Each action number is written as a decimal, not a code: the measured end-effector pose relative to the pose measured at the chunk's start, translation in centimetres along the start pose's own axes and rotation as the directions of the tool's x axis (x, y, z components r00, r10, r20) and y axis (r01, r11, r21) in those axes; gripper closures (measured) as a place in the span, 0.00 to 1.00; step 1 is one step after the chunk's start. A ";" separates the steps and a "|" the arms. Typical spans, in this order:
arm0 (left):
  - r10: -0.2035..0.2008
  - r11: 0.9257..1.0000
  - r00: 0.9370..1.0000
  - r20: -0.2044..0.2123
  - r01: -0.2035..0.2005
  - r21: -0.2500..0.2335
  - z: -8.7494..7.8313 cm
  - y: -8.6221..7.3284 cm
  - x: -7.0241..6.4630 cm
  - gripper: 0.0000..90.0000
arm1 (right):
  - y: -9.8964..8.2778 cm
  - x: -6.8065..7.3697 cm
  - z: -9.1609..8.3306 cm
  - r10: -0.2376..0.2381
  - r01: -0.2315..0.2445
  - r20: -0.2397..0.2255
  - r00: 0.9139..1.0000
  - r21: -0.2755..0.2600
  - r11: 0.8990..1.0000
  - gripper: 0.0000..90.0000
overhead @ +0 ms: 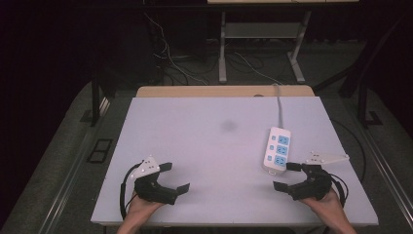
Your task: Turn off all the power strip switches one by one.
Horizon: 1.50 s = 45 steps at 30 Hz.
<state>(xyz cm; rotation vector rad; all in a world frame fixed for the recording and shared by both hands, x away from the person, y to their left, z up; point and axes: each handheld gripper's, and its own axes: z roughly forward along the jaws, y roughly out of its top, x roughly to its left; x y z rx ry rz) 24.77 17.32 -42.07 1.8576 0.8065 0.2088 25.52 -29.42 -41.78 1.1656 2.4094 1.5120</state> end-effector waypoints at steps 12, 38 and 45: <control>-0.001 1.000 1.000 0.001 0.001 0.005 0.0 -0.1 0.1 0.00 | 0.1 0.0 0.0 -0.004 0.004 0.008 1.000 0.016 1.000 0.01; -0.008 1.000 1.000 -0.002 0.008 0.023 0.2 -0.3 0.1 0.00 | 1.7 -0.9 -0.4 -0.002 0.001 0.013 1.000 0.112 0.994 0.01; -0.010 1.000 1.000 0.002 0.010 0.026 0.2 -0.3 0.1 0.00 | 2.7 -1.1 -0.6 -0.021 0.018 0.018 1.000 0.142 0.990 0.01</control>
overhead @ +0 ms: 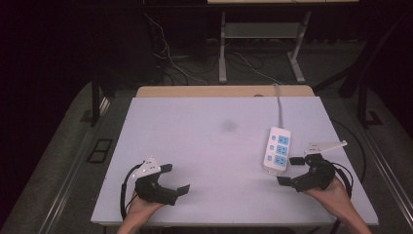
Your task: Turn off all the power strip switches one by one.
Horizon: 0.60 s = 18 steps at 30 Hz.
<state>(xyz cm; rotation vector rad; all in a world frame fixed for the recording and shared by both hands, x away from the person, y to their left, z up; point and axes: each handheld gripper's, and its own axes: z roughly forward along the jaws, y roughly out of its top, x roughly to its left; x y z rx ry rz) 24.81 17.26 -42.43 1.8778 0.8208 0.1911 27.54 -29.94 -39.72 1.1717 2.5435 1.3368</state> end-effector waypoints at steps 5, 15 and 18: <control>-0.001 1.000 1.000 0.000 0.001 -0.002 0.0 0.0 0.0 0.00 | 0.7 -0.3 -0.2 -0.012 0.012 0.007 1.000 0.013 1.000 0.01; 0.000 1.000 1.000 0.001 0.000 0.000 0.0 0.0 0.0 0.00 | 1.8 -1.1 -0.2 -0.019 0.019 -0.003 1.000 0.038 0.999 0.01; 0.000 1.000 1.000 0.001 0.000 -0.001 0.0 0.0 0.0 0.00 | 2.2 -1.3 -0.2 -0.022 0.022 -0.001 1.000 0.044 0.999 0.01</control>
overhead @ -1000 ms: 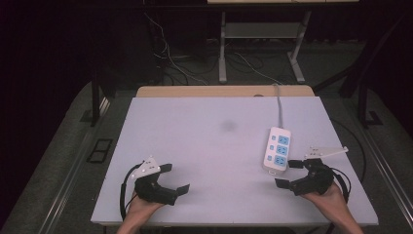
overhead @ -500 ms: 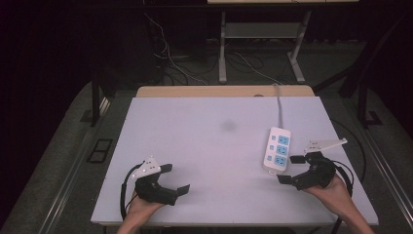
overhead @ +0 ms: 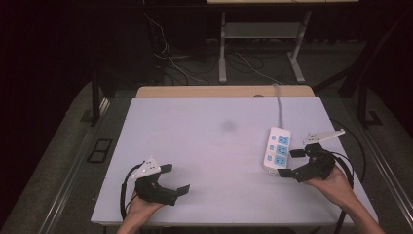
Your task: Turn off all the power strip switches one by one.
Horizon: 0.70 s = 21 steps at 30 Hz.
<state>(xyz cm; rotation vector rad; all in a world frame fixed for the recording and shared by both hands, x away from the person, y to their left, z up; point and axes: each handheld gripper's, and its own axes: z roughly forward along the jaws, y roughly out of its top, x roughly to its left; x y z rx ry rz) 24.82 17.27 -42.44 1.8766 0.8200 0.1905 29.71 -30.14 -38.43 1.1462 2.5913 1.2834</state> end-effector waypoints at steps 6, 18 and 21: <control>0.000 1.000 1.000 0.003 0.000 0.000 0.0 0.0 0.0 0.00 | 0.7 -0.3 0.0 -0.006 0.006 0.008 1.000 0.015 1.000 0.01; 0.001 1.000 1.000 0.004 -0.001 0.008 0.1 0.0 0.0 0.00 | 1.8 -1.0 0.4 -0.012 0.011 0.018 1.000 0.048 0.999 0.01; 0.002 1.000 1.000 0.007 -0.002 0.009 0.1 0.0 -0.1 0.00 | 1.9 -1.1 0.6 -0.014 0.013 0.019 1.000 0.053 0.998 0.01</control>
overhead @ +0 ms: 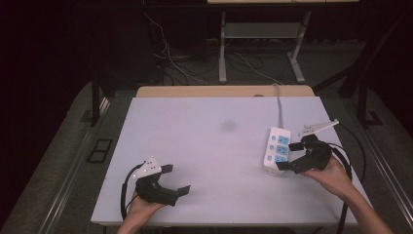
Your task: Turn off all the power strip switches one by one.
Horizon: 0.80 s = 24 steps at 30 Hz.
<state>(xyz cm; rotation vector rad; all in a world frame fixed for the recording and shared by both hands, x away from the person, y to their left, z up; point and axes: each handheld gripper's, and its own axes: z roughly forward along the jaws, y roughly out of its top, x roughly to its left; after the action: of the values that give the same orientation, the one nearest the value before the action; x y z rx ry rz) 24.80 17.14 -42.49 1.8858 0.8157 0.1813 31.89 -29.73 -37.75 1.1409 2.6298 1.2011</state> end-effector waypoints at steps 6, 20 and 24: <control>0.000 1.000 1.000 0.003 0.000 0.001 0.0 0.0 0.0 0.00 | 0.4 -0.4 0.5 0.002 -0.002 0.004 1.000 0.018 1.000 0.01; -0.002 1.000 1.000 0.002 0.002 0.002 0.0 0.0 0.1 0.00 | 0.8 -1.4 1.8 0.009 -0.009 0.007 1.000 0.044 0.999 0.01; -0.001 1.000 1.000 0.001 0.001 0.004 0.0 0.0 0.1 0.00 | 0.8 -1.5 1.9 -0.010 0.010 -0.001 1.000 0.048 0.999 0.17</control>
<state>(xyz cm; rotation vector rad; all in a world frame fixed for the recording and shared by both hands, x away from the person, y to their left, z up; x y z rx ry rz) 24.89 17.19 -42.52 1.8888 0.8168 0.1782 34.05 -29.06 -38.92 1.1334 2.6762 1.1428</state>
